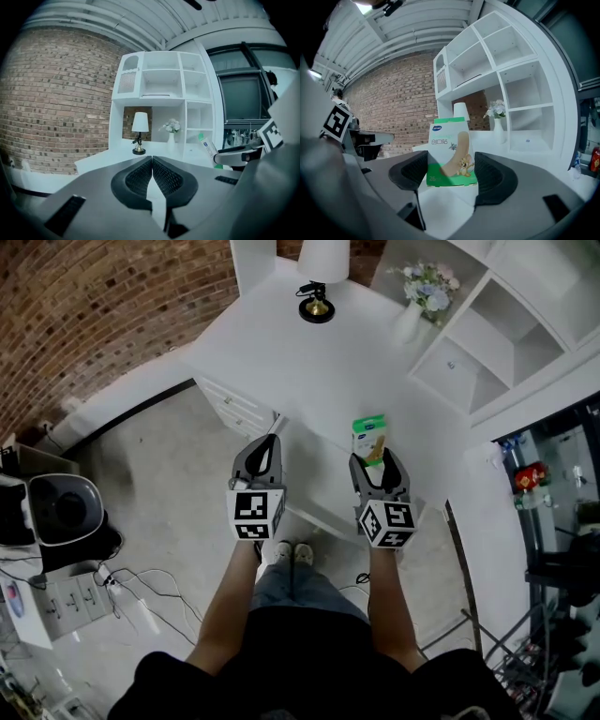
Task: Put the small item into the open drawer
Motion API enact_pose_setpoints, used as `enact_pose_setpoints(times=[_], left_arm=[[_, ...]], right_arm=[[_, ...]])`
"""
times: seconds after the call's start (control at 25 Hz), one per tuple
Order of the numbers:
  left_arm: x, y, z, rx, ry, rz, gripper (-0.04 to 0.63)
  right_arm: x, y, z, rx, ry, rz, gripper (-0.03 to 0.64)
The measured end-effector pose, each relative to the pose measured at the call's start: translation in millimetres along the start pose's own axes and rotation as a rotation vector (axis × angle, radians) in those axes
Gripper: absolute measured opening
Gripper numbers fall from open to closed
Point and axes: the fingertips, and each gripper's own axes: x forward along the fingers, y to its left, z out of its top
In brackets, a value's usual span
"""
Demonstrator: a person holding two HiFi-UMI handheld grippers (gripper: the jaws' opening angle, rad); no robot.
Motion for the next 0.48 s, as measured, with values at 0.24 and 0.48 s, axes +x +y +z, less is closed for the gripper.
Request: enact_pose_setpoints(times=[0.24,0.48], left_arm=[[43.9,-8.3,-27.1,-0.005,0.065,-0.059,0.021],[70.6,2.5,-70.8,-0.106,0.172,-0.036,0.021]], right_arm=[[36.5,11.3,-24.6,-0.045,0.100,0.057,0.308],[72.6,37.1,-62.2,-0.082,0.225,0.146,0.308]])
